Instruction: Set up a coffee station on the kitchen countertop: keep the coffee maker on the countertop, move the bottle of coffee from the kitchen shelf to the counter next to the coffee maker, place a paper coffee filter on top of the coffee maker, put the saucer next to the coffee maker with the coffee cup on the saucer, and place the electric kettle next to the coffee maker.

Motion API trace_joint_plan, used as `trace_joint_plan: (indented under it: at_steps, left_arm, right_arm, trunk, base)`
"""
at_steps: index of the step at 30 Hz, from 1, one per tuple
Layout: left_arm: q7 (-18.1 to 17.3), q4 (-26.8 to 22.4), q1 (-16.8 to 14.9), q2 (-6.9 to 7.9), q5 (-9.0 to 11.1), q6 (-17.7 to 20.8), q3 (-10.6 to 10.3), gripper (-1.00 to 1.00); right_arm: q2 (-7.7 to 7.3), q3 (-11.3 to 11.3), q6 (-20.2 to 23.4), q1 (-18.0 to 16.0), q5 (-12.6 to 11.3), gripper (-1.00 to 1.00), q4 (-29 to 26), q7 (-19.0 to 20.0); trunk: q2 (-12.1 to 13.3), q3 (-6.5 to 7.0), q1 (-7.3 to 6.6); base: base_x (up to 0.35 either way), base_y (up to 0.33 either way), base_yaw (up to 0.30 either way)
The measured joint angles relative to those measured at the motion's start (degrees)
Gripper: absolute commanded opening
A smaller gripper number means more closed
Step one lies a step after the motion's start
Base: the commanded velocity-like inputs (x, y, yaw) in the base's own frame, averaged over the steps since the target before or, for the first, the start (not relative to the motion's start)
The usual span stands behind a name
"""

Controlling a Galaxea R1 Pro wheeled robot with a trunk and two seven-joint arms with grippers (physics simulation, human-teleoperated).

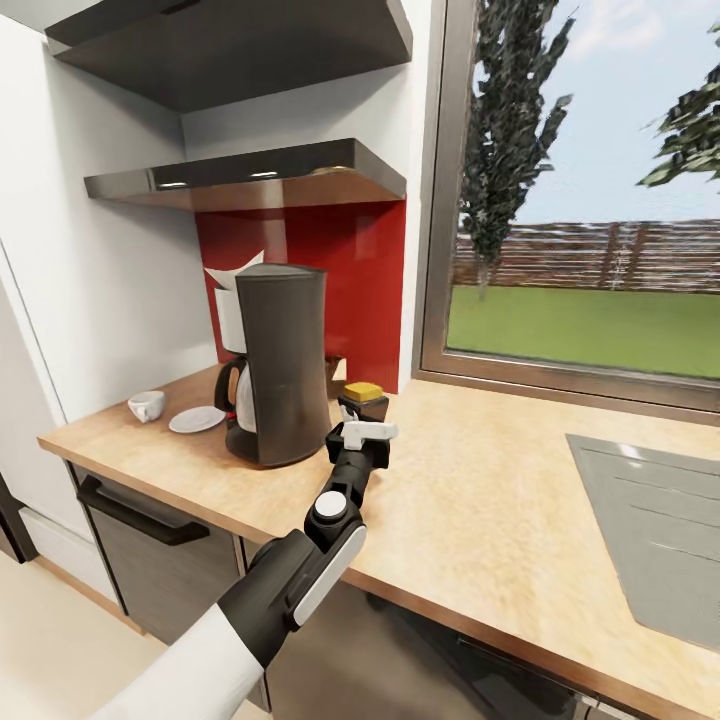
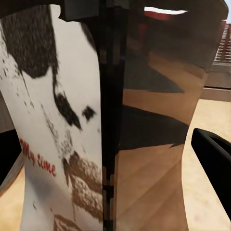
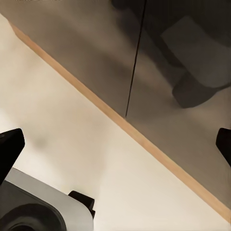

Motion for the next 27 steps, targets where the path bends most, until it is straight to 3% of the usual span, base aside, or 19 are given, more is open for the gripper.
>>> trace_joint_plan:
  at_steps: [27]
  left_arm:
    - [0.0, -0.1, 0.0, 0.0, 0.0, 0.0, 0.0, -1.0]
  right_arm:
    - [0.0, 0.0, 0.0, 0.0, 0.0, 1.0, 0.0, 0.0]
  trunk:
    - [0.0, 0.0, 0.0]
  base:
    - [0.059, 0.0, 0.0]
